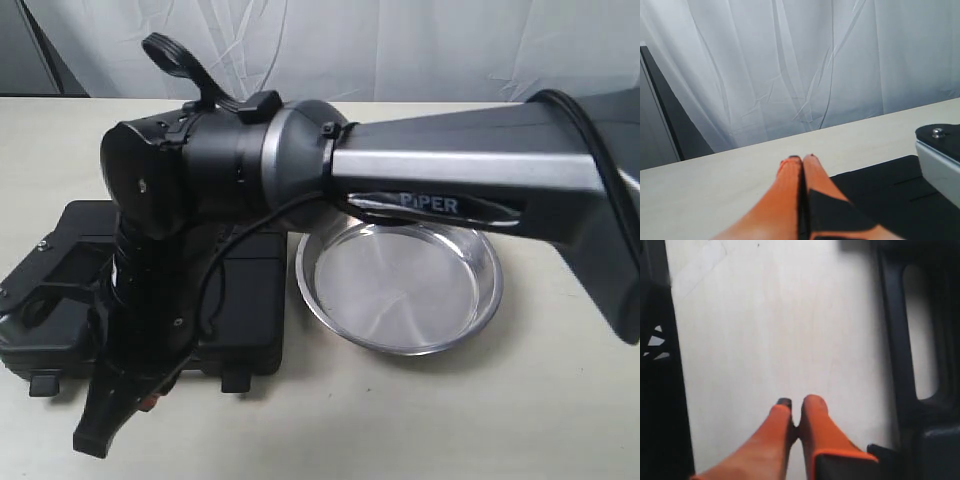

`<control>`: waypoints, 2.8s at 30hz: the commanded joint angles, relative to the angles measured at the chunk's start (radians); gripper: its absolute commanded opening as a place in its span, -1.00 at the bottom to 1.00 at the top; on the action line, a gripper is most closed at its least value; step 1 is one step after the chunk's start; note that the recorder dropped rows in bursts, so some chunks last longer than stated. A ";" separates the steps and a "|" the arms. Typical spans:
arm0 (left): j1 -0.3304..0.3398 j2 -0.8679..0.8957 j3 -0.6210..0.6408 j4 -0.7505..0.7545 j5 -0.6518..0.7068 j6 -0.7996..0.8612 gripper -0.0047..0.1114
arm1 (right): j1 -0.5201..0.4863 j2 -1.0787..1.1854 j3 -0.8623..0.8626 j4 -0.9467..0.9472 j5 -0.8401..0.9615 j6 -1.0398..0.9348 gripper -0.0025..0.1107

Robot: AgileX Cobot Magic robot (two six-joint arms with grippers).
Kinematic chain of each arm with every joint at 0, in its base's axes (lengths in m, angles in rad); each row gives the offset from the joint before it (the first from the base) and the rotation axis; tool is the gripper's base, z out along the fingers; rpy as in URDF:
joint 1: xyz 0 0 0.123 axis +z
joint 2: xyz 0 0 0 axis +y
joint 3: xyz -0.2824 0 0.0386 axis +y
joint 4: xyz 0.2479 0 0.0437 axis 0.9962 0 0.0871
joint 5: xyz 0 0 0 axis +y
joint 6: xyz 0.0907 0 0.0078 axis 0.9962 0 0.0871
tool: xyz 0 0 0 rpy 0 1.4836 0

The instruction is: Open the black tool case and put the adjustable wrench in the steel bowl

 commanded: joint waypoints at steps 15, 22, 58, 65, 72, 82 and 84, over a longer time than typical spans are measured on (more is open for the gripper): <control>-0.006 -0.005 0.002 -0.028 0.000 -0.012 -0.92 | 0.004 0.075 -0.021 -0.176 -0.182 -0.033 -0.30; -0.006 -0.005 0.002 -0.087 0.057 -0.014 -0.92 | 0.004 0.126 -0.052 -0.176 -0.173 -0.031 -0.30; 0.116 -0.005 0.002 0.094 0.281 -0.263 -0.92 | 0.004 0.172 -0.140 -0.050 -0.005 -0.029 -0.93; 0.116 -0.005 0.002 0.108 0.281 -0.233 -0.92 | 0.004 0.176 -0.140 -0.043 -0.007 -0.029 -0.64; 0.116 -0.005 0.002 0.150 0.325 -0.142 -0.92 | 0.004 0.178 -0.140 -0.042 -0.007 -0.034 -0.63; 0.116 -0.005 0.002 0.144 0.286 -0.271 -0.92 | 0.004 0.178 -0.140 -0.040 -0.023 -0.034 -0.60; 0.116 -0.005 0.002 0.144 0.286 -0.278 -0.92 | 0.004 0.178 -0.140 -0.040 -0.029 -0.034 -0.39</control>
